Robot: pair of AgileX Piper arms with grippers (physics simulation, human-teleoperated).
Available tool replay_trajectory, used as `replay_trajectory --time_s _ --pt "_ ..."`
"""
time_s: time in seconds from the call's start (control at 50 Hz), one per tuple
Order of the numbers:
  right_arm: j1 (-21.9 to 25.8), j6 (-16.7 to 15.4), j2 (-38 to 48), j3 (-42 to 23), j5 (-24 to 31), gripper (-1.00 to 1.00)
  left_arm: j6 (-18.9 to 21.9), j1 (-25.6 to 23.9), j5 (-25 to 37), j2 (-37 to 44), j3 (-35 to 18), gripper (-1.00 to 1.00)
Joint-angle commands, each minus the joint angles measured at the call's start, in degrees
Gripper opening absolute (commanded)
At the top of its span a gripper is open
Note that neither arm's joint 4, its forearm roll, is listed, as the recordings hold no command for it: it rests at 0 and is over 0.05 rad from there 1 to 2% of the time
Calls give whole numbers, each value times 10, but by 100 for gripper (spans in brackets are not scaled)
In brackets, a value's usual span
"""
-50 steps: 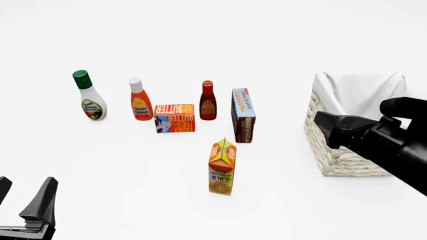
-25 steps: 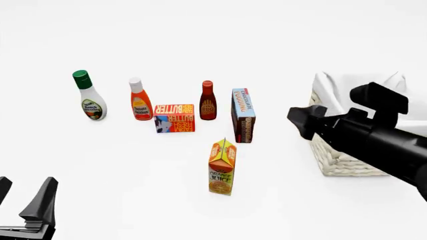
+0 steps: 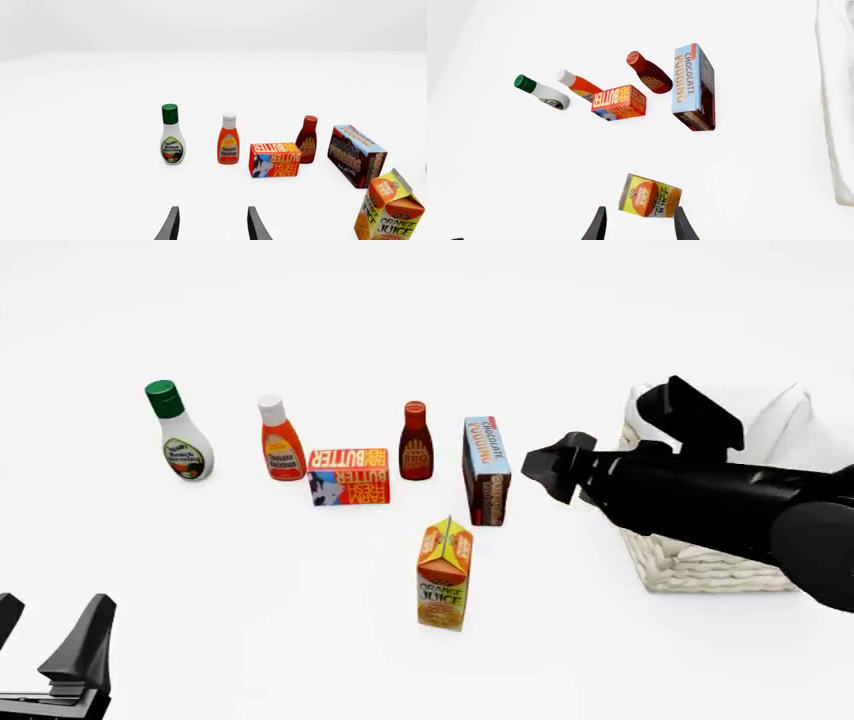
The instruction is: Pick the orange juice and place it in the basket.
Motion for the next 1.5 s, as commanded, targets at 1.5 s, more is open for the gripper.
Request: replay_trajectory --time_s 1.5 --pt "117 160 216 -271 259 100 0 0 0 0 0 100"
